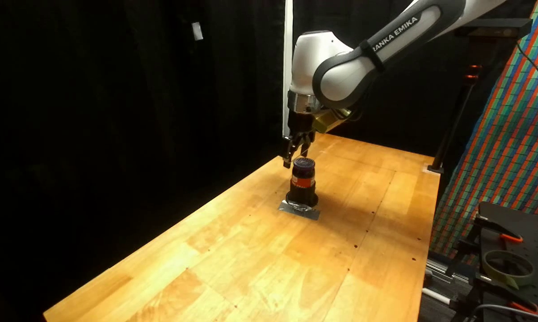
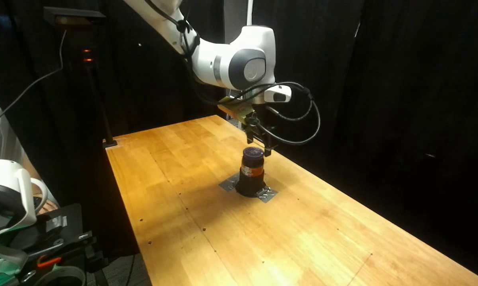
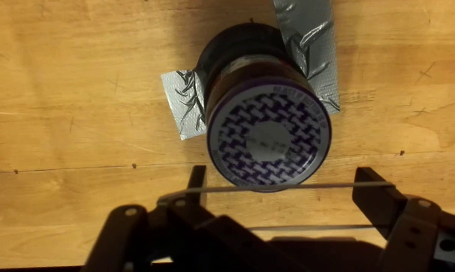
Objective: Place the rubber band over the brown cup
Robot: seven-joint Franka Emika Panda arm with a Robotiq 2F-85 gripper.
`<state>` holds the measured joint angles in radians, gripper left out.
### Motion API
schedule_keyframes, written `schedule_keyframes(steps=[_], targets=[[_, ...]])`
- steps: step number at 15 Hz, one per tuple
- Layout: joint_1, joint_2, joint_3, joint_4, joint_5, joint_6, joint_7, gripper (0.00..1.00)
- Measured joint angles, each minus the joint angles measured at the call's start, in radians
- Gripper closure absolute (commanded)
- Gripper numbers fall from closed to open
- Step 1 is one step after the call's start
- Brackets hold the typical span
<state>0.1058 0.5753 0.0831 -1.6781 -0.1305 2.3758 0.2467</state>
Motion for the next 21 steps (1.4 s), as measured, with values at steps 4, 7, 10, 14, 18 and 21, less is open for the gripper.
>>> schedule_keyframes(steps=[4, 7, 10, 14, 18, 21], targets=[[0.001, 0.053, -0.017, 0.051, 0.011, -0.003, -0.02, 0.0], [0.0, 0.077, -0.021, 0.07, 0.029, -0.019, -0.037, 0.0], [-0.002, 0.094, -0.021, 0.085, 0.053, -0.044, -0.049, 0.0], [-0.005, 0.106, -0.022, 0.108, 0.087, -0.122, -0.053, 0.0], [-0.009, 0.093, -0.022, 0.131, 0.131, -0.27, -0.054, 0.0], [-0.019, 0.079, -0.022, 0.131, 0.166, -0.322, -0.055, 0.0]])
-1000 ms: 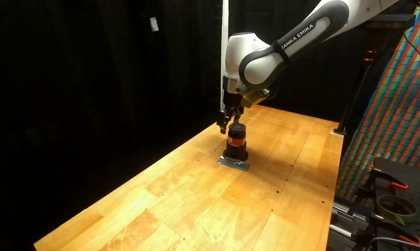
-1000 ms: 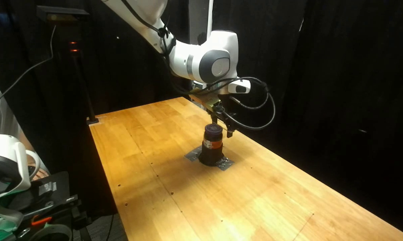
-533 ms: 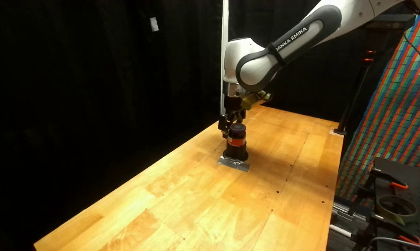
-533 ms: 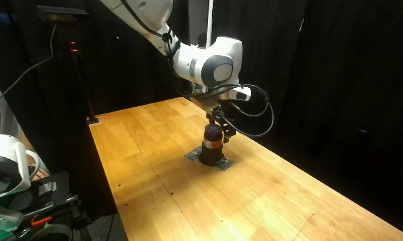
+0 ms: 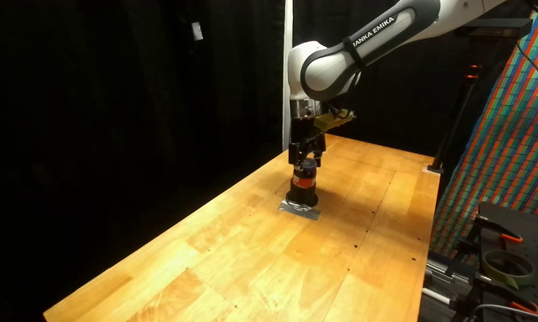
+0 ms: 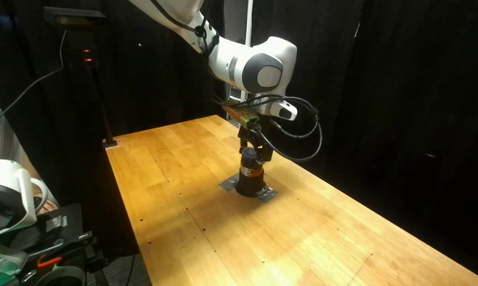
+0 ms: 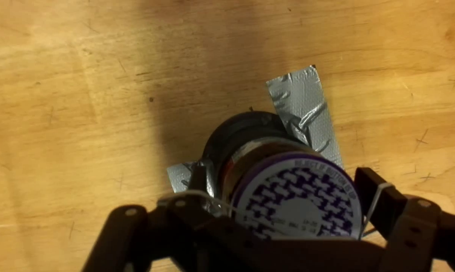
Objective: Place the rubber band over the brown cup
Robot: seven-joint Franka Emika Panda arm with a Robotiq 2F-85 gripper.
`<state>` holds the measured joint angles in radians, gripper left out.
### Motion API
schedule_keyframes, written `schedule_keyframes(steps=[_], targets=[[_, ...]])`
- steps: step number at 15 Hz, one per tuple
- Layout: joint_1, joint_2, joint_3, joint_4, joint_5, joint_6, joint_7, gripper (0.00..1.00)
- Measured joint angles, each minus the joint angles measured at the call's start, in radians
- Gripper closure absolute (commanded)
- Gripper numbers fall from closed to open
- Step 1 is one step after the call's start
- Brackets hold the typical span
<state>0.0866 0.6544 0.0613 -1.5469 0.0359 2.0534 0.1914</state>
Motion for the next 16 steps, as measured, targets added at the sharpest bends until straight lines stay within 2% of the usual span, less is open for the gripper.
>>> schedule_keyframes(steps=[4, 5, 6, 10, 14, 16], targets=[[-0.015, -0.002, 0.002, -0.013, 0.057, -0.043, -0.02, 0.0], [-0.019, -0.002, 0.003, -0.02, 0.073, -0.047, -0.027, 0.25], [-0.022, -0.002, 0.004, -0.028, 0.087, -0.047, -0.032, 0.25], [-0.029, -0.005, 0.004, -0.057, 0.117, -0.041, -0.037, 0.58], [-0.024, -0.046, 0.006, -0.126, 0.117, 0.016, -0.037, 0.87], [-0.023, -0.085, 0.004, -0.186, 0.117, 0.063, -0.037, 0.91]])
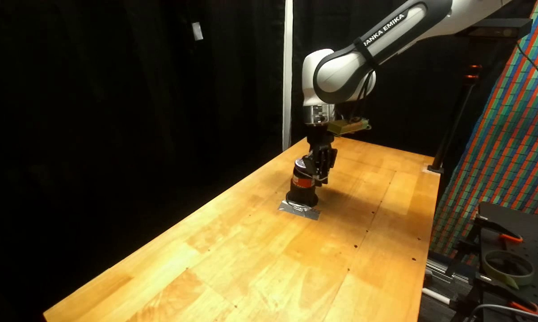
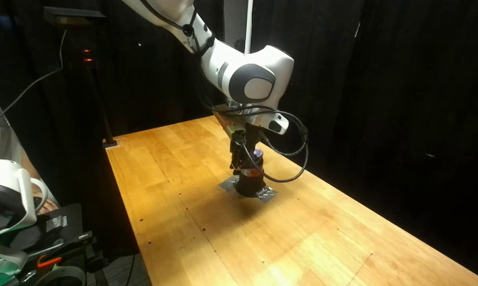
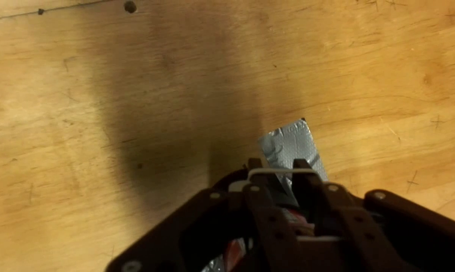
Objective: Place the rubber band over the brown cup
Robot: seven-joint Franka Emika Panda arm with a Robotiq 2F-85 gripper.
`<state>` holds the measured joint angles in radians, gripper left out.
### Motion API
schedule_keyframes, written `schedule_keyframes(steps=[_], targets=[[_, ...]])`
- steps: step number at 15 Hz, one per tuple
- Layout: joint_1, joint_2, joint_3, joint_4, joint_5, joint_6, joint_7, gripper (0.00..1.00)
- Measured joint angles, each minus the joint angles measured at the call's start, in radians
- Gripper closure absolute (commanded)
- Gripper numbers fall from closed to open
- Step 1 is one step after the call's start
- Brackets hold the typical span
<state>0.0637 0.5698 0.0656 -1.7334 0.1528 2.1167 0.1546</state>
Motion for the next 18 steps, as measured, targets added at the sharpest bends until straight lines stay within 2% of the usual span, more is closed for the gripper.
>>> schedule_keyframes(steps=[2, 5, 12, 18], targets=[[0.001, -0.045, -0.002, -0.072, -0.005, 0.068, 0.0, 0.93], [0.006, -0.112, -0.002, -0.191, -0.012, 0.216, 0.002, 0.88], [0.02, -0.229, -0.002, -0.448, -0.018, 0.631, 0.003, 0.88], [0.025, -0.276, 0.002, -0.624, -0.017, 1.035, 0.003, 0.88]])
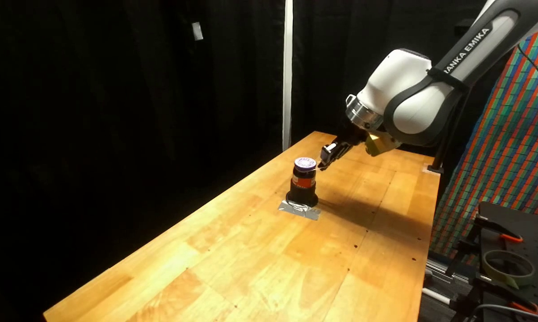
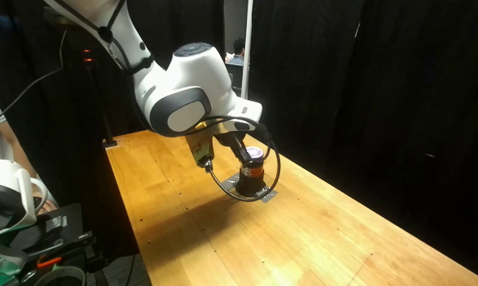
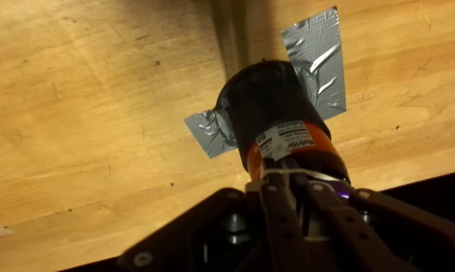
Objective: Place the rubber band over the brown cup
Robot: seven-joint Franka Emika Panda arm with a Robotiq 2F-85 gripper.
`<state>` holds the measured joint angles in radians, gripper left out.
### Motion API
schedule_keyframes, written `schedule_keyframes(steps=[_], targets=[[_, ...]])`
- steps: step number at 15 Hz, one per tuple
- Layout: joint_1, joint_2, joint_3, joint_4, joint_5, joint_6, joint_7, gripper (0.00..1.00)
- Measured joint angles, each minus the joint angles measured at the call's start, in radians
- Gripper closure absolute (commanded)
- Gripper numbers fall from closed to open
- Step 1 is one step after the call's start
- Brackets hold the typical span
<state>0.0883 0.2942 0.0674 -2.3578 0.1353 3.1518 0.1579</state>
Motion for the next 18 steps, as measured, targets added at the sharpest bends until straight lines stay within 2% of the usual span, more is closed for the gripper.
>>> schedule_keyframes(steps=[3, 6, 9, 14, 18], targets=[[0.015, 0.003, -0.013, -0.076, 0.003, 0.204, 0.002, 0.87], [0.015, 0.012, 0.001, -0.129, 0.008, 0.355, 0.022, 0.88], [-0.001, 0.023, 0.039, -0.161, -0.004, 0.449, 0.071, 0.87], [-0.081, 0.048, 0.111, -0.182, -0.102, 0.553, 0.199, 0.88], [-0.116, 0.091, 0.125, -0.191, -0.128, 0.689, 0.232, 0.88]])
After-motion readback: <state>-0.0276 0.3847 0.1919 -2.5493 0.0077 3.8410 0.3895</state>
